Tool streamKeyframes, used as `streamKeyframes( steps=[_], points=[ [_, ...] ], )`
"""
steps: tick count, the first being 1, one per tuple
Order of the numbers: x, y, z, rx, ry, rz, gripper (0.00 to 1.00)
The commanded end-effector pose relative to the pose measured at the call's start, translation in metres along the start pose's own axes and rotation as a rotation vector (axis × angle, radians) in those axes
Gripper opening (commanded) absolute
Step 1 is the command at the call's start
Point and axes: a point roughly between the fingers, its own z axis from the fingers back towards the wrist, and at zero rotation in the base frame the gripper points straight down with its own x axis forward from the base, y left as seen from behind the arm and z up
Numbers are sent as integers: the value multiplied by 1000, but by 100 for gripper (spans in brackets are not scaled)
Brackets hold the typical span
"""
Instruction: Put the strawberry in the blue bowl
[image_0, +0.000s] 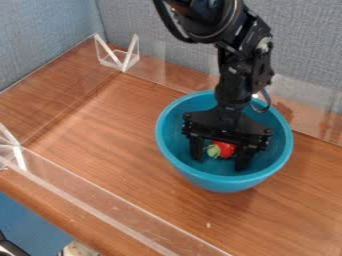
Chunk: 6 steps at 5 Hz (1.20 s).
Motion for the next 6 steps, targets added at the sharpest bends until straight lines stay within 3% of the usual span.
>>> streamKeyframes(
  steps=[1,3,4,6],
  points=[
    [-2,-2,20,-6,-39,42,100],
    [3,-16,43,-13,-81,106,100],
    [12,-9,57,-17,-101,108,100],
    [27,6,72,-4,-108,108,100]
  ],
)
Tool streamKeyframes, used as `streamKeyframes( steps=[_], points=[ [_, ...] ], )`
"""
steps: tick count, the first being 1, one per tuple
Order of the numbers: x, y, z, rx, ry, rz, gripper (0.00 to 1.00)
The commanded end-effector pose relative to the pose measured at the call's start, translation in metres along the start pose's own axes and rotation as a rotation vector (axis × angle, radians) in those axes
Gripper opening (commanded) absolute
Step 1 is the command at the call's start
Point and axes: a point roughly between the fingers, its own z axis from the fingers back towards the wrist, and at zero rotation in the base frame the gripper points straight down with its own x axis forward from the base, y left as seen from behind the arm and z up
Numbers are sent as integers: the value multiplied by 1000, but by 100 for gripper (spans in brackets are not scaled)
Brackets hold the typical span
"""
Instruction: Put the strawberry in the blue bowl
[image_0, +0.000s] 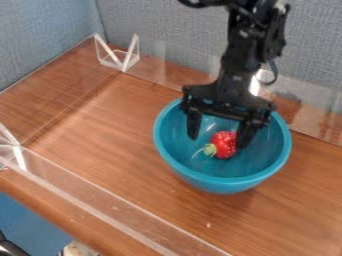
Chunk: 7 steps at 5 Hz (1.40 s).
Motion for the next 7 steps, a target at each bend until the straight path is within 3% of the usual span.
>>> streamKeyframes(
  steps=[1,2,3,4,6,7],
  points=[
    [7,-2,24,-49,-87,-26,100],
    [6,-6,19,-55,-99,-69,100],
    [9,-12,16,-48,-102,-27,0],
    [12,-16,13,-40,-102,12,0],
    [4,0,10,-42,-117,-17,0],
    [6,8,10,-44,-123,-32,0]
  ],
)
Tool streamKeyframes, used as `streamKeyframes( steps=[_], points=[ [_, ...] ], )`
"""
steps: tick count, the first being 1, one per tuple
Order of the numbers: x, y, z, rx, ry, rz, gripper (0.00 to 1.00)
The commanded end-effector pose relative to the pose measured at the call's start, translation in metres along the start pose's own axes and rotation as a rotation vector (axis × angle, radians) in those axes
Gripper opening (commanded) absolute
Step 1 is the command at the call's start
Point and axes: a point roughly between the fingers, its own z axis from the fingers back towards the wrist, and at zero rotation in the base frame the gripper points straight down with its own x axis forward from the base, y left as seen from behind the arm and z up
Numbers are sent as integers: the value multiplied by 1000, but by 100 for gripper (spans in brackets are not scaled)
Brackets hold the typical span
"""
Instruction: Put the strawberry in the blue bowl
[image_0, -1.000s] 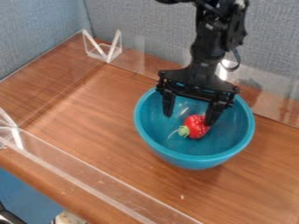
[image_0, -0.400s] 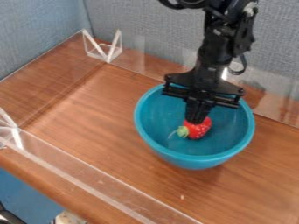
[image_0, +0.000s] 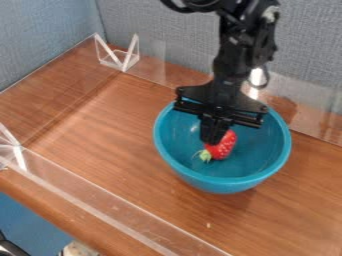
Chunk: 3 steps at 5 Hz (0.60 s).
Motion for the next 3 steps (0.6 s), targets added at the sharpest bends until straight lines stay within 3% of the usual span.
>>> streamKeyframes(
  steps=[1,3],
  points=[
    [9,8,18,-34,-59,-2,0],
    [11,19,17,-49,-70,-59,0]
  ],
)
